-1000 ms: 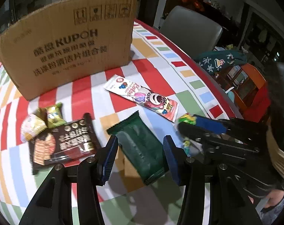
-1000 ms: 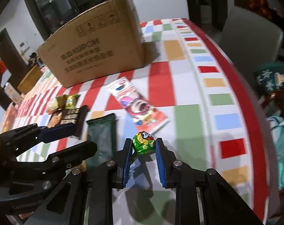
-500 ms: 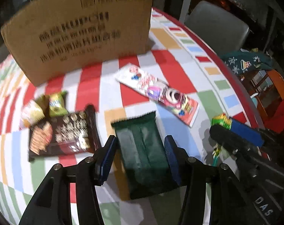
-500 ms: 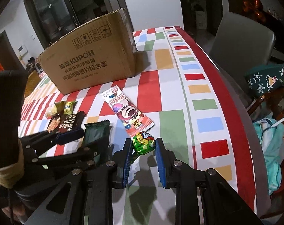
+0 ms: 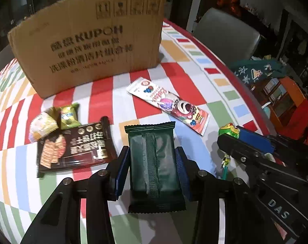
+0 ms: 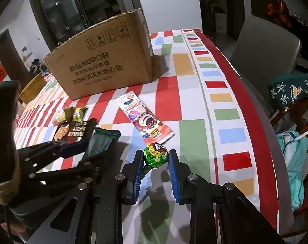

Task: Organize snacks
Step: 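Grasp the dark green packet with the left gripper while the right grasps another green lollipop, then carry both snacks over the box and open both grippers to drop them, then grasp the DENMAS biscuit packet with the left gripper while the right grasps the pink Lotso stick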

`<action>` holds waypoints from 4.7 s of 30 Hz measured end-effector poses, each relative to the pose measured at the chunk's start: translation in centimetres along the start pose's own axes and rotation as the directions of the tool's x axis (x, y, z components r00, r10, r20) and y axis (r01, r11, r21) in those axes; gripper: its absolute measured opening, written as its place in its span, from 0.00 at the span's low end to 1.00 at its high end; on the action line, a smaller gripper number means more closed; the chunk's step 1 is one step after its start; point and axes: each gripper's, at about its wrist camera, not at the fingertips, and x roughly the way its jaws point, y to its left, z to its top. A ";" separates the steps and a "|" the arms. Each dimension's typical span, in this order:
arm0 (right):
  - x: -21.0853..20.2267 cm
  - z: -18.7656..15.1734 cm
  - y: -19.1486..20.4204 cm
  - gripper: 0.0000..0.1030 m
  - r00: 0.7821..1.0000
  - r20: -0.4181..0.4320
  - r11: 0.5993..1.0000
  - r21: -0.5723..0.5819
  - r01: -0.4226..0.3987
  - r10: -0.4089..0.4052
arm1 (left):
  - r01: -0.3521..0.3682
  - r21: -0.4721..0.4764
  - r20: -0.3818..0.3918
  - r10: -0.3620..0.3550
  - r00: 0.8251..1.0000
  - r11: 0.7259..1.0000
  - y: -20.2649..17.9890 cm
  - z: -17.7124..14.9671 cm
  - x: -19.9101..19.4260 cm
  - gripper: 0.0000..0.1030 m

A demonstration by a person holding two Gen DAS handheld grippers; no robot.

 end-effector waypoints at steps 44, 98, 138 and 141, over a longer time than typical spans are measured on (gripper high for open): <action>-7.6 14.1 13.3 0.25 0.949 0.302 0.974 -0.226 -0.023 0.093 | -0.069 -0.038 0.432 0.079 0.898 0.997 11.0 10.1 -16.9 0.43; -0.1 13.8 11.5 0.55 0.991 0.118 0.968 -0.235 0.085 -0.058 | -0.156 -0.107 0.184 0.174 0.967 0.982 14.1 6.6 -9.4 0.62; 9.3 6.8 5.8 0.30 0.940 -0.291 0.969 -0.219 0.114 -0.176 | -0.144 -0.172 -0.085 0.131 0.988 0.975 15.3 3.9 1.4 0.36; 9.0 6.5 6.7 0.29 0.949 -0.271 0.970 -0.220 0.102 -0.162 | -0.125 -0.176 -0.074 0.114 0.991 0.976 15.5 3.7 1.1 0.34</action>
